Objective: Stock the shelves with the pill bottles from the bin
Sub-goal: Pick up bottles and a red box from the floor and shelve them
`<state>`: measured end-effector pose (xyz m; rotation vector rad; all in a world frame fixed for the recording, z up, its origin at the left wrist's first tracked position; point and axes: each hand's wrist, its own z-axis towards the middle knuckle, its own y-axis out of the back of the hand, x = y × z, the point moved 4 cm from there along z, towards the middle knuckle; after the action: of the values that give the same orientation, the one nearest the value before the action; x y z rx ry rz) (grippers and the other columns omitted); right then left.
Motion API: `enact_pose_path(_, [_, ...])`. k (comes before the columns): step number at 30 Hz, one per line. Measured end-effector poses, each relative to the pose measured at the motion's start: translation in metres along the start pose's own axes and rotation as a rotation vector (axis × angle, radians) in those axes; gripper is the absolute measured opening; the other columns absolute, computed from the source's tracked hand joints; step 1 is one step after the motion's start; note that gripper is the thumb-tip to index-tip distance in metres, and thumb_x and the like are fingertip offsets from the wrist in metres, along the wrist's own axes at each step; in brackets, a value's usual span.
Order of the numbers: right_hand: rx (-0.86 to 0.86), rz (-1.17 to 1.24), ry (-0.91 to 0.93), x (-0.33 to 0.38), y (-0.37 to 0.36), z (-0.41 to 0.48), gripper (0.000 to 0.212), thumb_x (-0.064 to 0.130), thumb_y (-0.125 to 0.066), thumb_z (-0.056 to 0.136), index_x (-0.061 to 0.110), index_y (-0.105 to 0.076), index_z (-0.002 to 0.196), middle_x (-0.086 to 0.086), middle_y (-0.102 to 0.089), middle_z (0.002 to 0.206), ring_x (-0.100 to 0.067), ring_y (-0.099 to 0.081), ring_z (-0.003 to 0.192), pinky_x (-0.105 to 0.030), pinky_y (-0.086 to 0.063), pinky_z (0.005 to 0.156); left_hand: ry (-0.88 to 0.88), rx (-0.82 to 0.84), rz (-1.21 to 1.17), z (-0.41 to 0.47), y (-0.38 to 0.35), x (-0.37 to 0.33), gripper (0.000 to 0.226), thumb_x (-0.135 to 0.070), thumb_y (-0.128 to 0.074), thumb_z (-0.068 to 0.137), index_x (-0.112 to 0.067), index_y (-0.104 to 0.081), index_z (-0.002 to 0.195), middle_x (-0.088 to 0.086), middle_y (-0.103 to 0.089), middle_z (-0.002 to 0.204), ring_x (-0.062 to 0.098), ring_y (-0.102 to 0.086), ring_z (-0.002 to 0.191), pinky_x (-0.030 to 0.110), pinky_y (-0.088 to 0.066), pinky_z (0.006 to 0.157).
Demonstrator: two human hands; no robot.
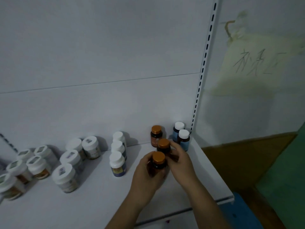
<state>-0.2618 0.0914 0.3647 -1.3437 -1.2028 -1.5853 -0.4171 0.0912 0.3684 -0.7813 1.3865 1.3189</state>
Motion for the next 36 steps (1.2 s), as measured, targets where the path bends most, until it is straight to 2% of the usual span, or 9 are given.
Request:
enact_pose_path(5, [0.008,0.043,-0.051,-0.013,-0.003,0.014,0.046,0.017,-0.056,0.106,0.030,-0.052,0.149,0.011,-0.062,0.140,-0.007,-0.057,0.130,-0.024,-0.045,0.103,0.043,-0.028,-0.021,0.008,-0.010,0.008,0.062,-0.021,-0.081,0.084,-0.047,-0.051,0.133,-0.037,-0.066,0.123,-0.011,-0.061,0.119,0.015,-0.049,0.097])
enact_pose_path(7, [-0.008,0.061,-0.069,-0.015,-0.004,0.015,0.046,0.019,-0.051,0.109,0.029,-0.048,0.153,0.013,-0.054,0.142,-0.005,-0.049,0.133,-0.023,-0.040,0.105,0.058,-0.024,-0.020,0.010,-0.012,0.010,0.074,-0.023,-0.080,0.090,-0.041,-0.041,0.150,-0.027,-0.062,0.138,-0.005,-0.058,0.129,0.025,-0.050,0.107])
enact_pose_path(9, [-0.025,0.101,-0.081,-0.015,-0.005,0.016,0.043,0.022,-0.046,0.111,0.028,-0.046,0.154,0.014,-0.050,0.140,-0.004,-0.044,0.132,-0.026,-0.037,0.110,0.021,-0.011,-0.010,0.014,-0.016,0.006,0.063,-0.019,-0.077,0.094,-0.037,-0.048,0.146,-0.021,-0.066,0.136,-0.001,-0.062,0.126,0.036,-0.053,0.108])
enact_pose_path(15, [-0.014,0.258,-0.206,-0.014,-0.014,0.029,0.039,0.047,-0.040,0.110,0.032,-0.066,0.135,0.005,-0.071,0.127,-0.008,-0.064,0.118,-0.038,-0.049,0.109,-0.022,-0.018,-0.005,0.020,-0.025,-0.002,0.067,-0.007,-0.072,0.093,-0.030,-0.048,0.151,-0.011,-0.064,0.142,0.010,-0.059,0.133,0.049,-0.048,0.113])
enact_pose_path(20, [0.021,0.265,-0.236,-0.018,-0.017,0.038,0.045,0.052,-0.033,0.110,0.032,-0.067,0.133,0.012,-0.070,0.114,0.001,-0.061,0.105,-0.022,-0.048,0.087,0.000,-0.013,-0.021,0.024,-0.028,-0.002,0.080,-0.004,-0.067,0.089,-0.034,-0.040,0.158,-0.011,-0.059,0.150,0.012,-0.055,0.140,0.051,-0.046,0.116])
enact_pose_path(23, [0.002,0.266,-0.222,-0.020,-0.014,0.047,0.047,0.054,-0.031,0.110,0.033,-0.062,0.138,0.011,-0.067,0.124,-0.007,-0.060,0.115,-0.027,-0.045,0.097,0.014,-0.020,0.000,0.025,-0.029,-0.002,0.078,-0.006,-0.063,0.087,-0.035,-0.040,0.156,-0.012,-0.061,0.146,0.011,-0.057,0.137,0.050,-0.047,0.114])
enact_pose_path(26, [0.004,0.305,-0.200,-0.014,-0.017,0.059,0.042,0.057,-0.032,0.109,0.037,-0.064,0.128,0.019,-0.070,0.115,-0.001,-0.063,0.111,-0.026,-0.047,0.100,0.022,-0.030,0.022,0.023,-0.029,-0.006,0.079,-0.002,-0.062,0.091,-0.035,-0.038,0.158,-0.016,-0.059,0.148,0.006,-0.054,0.138,0.046,-0.047,0.115])
enact_pose_path(29, [0.036,0.368,-0.199,-0.012,-0.025,0.066,0.057,0.072,-0.032,0.101,0.040,-0.065,0.136,0.015,-0.073,0.125,-0.006,-0.065,0.120,-0.039,-0.047,0.113,0.048,-0.021,0.006,0.024,-0.030,-0.005,0.082,-0.003,-0.061,0.087,-0.033,-0.037,0.159,-0.015,-0.059,0.148,0.006,-0.055,0.138,0.045,-0.047,0.115])
enact_pose_path(36, [0.070,0.389,-0.205,-0.012,-0.031,0.072,0.042,0.059,-0.027,0.108,0.052,-0.068,0.114,0.024,-0.075,0.107,0.001,-0.067,0.108,-0.029,-0.051,0.100,0.048,0.000,-0.037,0.024,-0.029,-0.010,0.086,-0.019,-0.068,0.083,-0.031,-0.034,0.161,-0.014,-0.057,0.151,0.005,-0.053,0.140,0.041,-0.048,0.116])
